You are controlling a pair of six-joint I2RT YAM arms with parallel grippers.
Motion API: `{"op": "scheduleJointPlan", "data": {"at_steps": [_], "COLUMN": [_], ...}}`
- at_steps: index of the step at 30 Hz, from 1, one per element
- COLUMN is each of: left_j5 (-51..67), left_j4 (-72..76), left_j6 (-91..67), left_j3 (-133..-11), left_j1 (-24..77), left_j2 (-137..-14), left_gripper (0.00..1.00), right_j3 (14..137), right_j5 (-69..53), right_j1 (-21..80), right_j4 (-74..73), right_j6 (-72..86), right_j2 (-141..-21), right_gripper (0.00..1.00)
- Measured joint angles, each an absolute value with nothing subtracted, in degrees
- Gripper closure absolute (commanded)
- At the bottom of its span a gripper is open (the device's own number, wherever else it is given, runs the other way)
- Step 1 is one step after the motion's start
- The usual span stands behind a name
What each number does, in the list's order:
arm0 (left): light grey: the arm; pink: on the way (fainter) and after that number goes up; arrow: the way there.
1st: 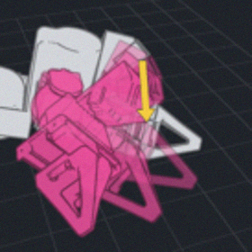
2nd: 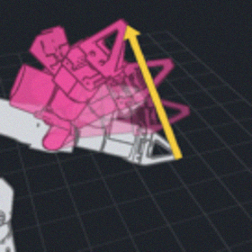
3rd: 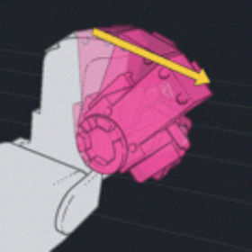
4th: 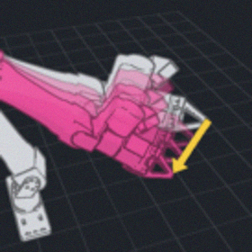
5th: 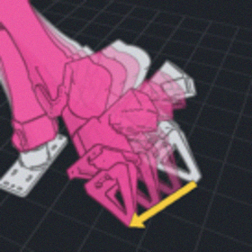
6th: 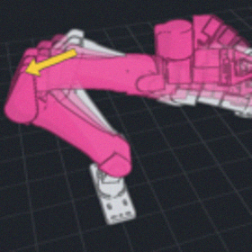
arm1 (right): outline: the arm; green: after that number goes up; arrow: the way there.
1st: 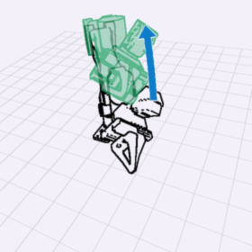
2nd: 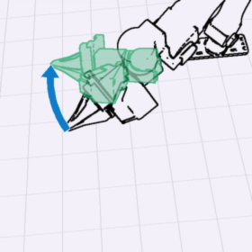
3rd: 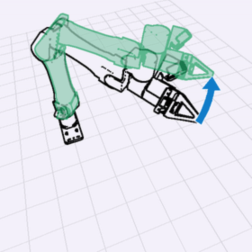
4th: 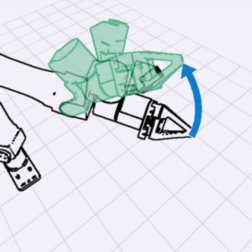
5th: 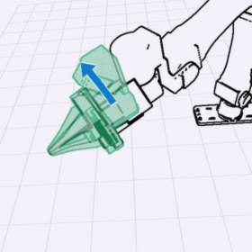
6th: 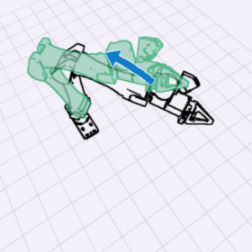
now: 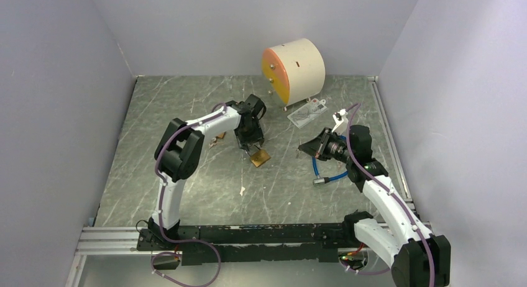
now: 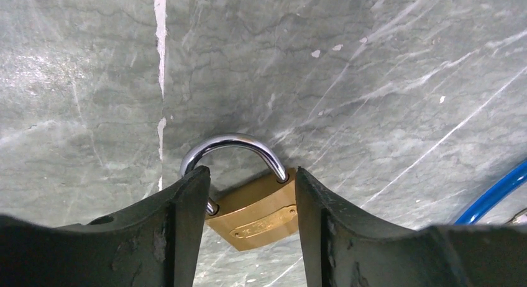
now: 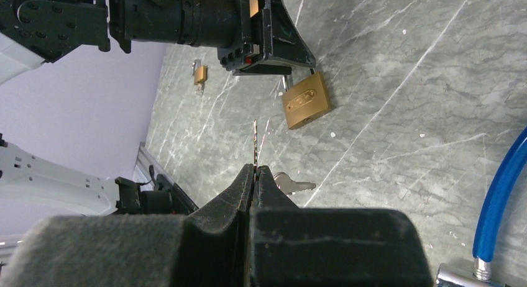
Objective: Unlock with the key
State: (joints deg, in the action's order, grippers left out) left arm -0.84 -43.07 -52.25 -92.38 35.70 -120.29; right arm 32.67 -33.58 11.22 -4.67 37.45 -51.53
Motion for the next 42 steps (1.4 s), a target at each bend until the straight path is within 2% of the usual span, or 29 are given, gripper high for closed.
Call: {"op": "scheduleJointPlan", "data": {"at_steps": [8,11,12,14,15,20,25,36,42], "left_j5": [-3.79,-5.52,-6.02,-6.52,-6.76,-7.81,-7.99,-9.32,-12.86], "left_j4": [-46.98,-49.65,-50.39,-50.81,-50.7,-49.04,-44.03,-31.59,-23.22], "left_j6": [-55.75,-56.69,-56.73,-57.01,-57.01,-54.76,-52.01,-48.29,-45.69], "left_j3": [-98.54,-102.02,-102.96,-104.18,-104.33,-103.04,-96.57,-74.54,-66.59], "left_j1": [35.97,36.14,36.25,36.47,36.56,37.1,37.54,40.38,42.98], "left_j2": [-125.4,-127.55,-128.16,-128.9,-128.97,-128.11,-123.72,-101.14,-94.76], "left_gripper": [0.58,0.72,0.81,0.94,0.97,0.97,0.97,0.97,0.97], "right_j3": [32.08,32.08,32.08,32.08,32.08,32.08,32.08,32.08,32.08], "right_j5": [-33.56,-33.56,-33.56,-33.56,-33.56,-33.54,-33.52,-33.47,-33.52], "right_j1": [11.22,11.22,11.22,11.22,11.22,11.22,11.22,11.22,11.22], "right_j4": [-4.62,-4.62,-4.64,-4.64,-4.64,-4.64,-4.64,-4.64,-4.64], "right_j6": [37.47,37.45,37.45,37.45,37.43,37.45,37.45,37.47,37.52], "right_j2": [-51.51,-51.48,-51.46,-51.46,-51.44,-51.46,-51.9,-54.76,-55.22], "right_gripper": [1.0,1.0,1.0,1.0,1.0,1.0,1.0,1.0,1.0]}}
